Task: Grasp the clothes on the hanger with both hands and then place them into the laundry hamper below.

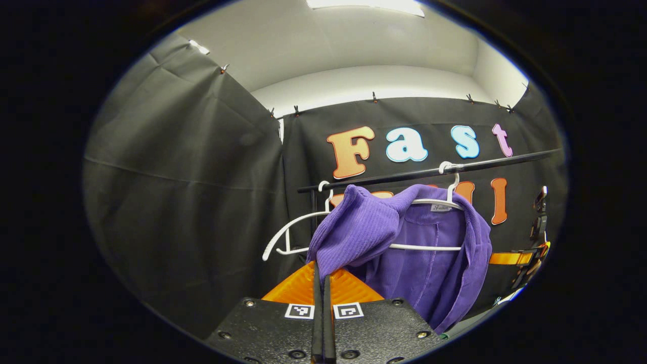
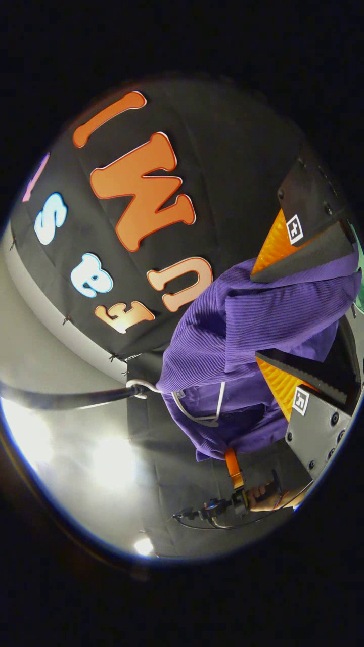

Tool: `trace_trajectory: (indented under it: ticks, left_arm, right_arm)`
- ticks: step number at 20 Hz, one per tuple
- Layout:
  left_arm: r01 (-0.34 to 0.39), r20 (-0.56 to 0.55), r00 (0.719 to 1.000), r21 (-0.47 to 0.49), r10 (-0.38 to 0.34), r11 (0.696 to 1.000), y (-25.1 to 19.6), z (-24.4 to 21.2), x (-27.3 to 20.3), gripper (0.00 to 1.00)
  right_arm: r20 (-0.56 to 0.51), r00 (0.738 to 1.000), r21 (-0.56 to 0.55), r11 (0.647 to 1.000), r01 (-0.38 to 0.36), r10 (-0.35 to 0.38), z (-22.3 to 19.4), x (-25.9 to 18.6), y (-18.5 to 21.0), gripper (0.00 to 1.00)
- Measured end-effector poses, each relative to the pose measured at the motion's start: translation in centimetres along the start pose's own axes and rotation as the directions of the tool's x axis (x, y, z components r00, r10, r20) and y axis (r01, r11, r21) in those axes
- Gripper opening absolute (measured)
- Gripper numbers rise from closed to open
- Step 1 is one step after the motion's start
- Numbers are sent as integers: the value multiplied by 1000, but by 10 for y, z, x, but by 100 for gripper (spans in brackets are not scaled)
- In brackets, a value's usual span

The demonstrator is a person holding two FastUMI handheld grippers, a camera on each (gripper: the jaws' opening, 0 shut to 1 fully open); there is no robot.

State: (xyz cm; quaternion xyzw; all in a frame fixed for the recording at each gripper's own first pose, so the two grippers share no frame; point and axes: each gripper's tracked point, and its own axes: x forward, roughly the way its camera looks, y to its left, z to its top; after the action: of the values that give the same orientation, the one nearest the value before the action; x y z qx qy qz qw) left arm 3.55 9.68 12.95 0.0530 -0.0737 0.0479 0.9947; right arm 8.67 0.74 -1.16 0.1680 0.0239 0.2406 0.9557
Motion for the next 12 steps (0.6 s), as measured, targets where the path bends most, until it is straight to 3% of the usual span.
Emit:
trace_trajectory:
  ticks: [3, 4, 5, 6, 7, 8, 9, 11, 12]
  left_arm:
    - [-1, -3, 1000, -1, 1, 1000, -5, -2, 0, 1]
    - [-2, -5, 1000, 0, 2, 1000, -6, -3, 0, 1]
    - [-3, -6, 1000, 2, 3, 1000, -7, -3, 0, 1]
    - [-3, -7, 1000, 2, 3, 1000, -8, -4, -1, 1]
    - [-4, -7, 1000, 1, 4, 1000, -9, -4, -1, 1]
    - [-4, -7, 1000, -1, 4, 1000, -7, -3, -3, 1]
    - [-4, -8, 1000, -5, 4, 1000, -7, -2, -2, 1]
    - [-2, -9, 1000, -8, 2, 1000, -3, 0, -2, 1]
    - [-1, -8, 1000, -7, 1, 1000, -3, 0, -4, 1]
  right_arm:
    - [20, 998, -75, 995, 65, -64, -11, -4, 21, 87]
    - [26, 996, -111, 989, 93, -91, -15, -2, 26, 75]
    - [34, 990, -151, 979, 137, -134, -18, -1, 25, 87]
    - [46, 982, -194, 963, 188, -182, -20, 3, 22, 88]
    - [62, 968, -236, 939, 250, -242, -20, 7, 16, 100]
    - [77, 951, -274, 911, 309, -300, -22, 12, 9, 84]
    - [82, 934, -301, 884, 357, -349, -27, 17, 5, 94]
    - [53, 920, -311, 870, 384, -387, -40, 34, 3, 94]
    - [25, 921, -295, 878, 377, -388, -48, 46, 2, 84]
